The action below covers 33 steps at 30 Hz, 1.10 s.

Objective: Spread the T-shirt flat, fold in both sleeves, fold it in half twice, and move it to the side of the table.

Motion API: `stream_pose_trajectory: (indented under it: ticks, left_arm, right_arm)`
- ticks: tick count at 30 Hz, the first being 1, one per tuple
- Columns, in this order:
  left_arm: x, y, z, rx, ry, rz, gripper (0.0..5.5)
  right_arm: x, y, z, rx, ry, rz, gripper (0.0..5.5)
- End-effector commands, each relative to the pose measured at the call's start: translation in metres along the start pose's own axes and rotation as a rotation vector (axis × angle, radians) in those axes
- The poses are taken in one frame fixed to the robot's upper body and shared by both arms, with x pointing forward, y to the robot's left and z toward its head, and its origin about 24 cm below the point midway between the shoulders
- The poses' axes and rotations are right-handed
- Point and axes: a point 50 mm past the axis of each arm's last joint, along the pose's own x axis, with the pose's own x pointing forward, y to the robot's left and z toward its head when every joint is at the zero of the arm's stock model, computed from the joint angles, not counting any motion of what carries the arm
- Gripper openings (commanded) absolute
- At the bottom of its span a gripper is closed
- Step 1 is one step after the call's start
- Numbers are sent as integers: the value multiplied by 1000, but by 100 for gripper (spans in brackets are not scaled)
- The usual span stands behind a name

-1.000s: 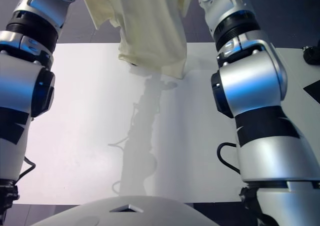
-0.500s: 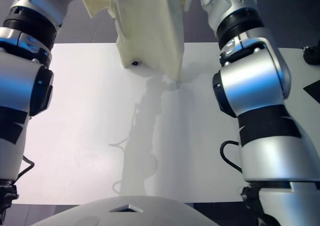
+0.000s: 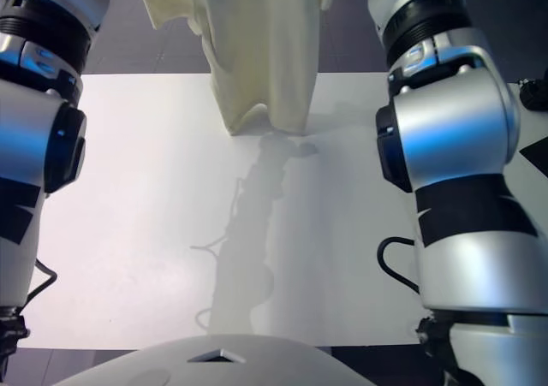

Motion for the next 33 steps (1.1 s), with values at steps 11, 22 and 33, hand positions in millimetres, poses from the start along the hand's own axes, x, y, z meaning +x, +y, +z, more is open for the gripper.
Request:
stream_pose_trajectory:
  ticks: [11, 22, 33]
  left_arm:
    - [-108, -35, -30, -298, -497, -1137, 0]
    - [-231, -92, -8, -458, -585, -1778, 0]
    - [-293, -122, -10, -577, -461, -2034, 0]
  right_arm:
    - [-103, 3, -54, 469, -209, 1353, 1]
    - [-223, 41, -27, 724, -226, 1968, 1]
    - [-315, 84, -35, 680, -36, 2297, 1]
